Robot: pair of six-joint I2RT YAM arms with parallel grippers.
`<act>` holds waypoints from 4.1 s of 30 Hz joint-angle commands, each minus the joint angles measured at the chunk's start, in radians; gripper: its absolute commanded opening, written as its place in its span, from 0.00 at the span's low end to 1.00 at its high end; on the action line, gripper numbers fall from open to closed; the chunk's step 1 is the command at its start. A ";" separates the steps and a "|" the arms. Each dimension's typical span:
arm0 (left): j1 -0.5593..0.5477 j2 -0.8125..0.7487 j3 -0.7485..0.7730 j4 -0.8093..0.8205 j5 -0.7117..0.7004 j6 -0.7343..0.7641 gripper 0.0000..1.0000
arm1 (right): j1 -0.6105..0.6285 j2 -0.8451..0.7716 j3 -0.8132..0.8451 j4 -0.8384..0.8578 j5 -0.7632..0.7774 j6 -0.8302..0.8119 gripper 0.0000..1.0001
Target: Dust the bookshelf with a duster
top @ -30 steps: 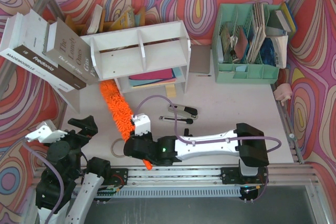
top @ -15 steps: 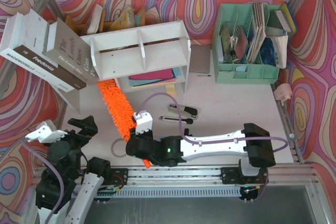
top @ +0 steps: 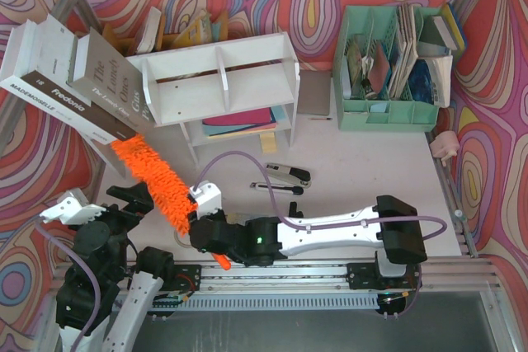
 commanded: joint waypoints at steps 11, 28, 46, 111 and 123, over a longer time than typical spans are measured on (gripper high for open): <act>0.007 -0.016 -0.004 -0.009 -0.034 -0.009 0.98 | 0.002 0.065 0.057 0.093 -0.081 -0.149 0.00; 0.007 -0.012 -0.002 -0.015 -0.053 -0.012 0.98 | -0.068 0.117 0.093 0.001 -0.188 -0.111 0.00; 0.009 -0.012 -0.003 -0.015 -0.050 -0.014 0.99 | 0.023 0.044 -0.004 0.051 -0.006 -0.203 0.00; 0.010 -0.013 -0.004 -0.014 -0.047 -0.013 0.99 | -0.087 0.046 0.014 0.167 -0.100 -0.215 0.00; 0.010 -0.015 -0.003 -0.015 -0.049 -0.014 0.99 | -0.123 0.181 0.080 0.069 -0.234 -0.177 0.00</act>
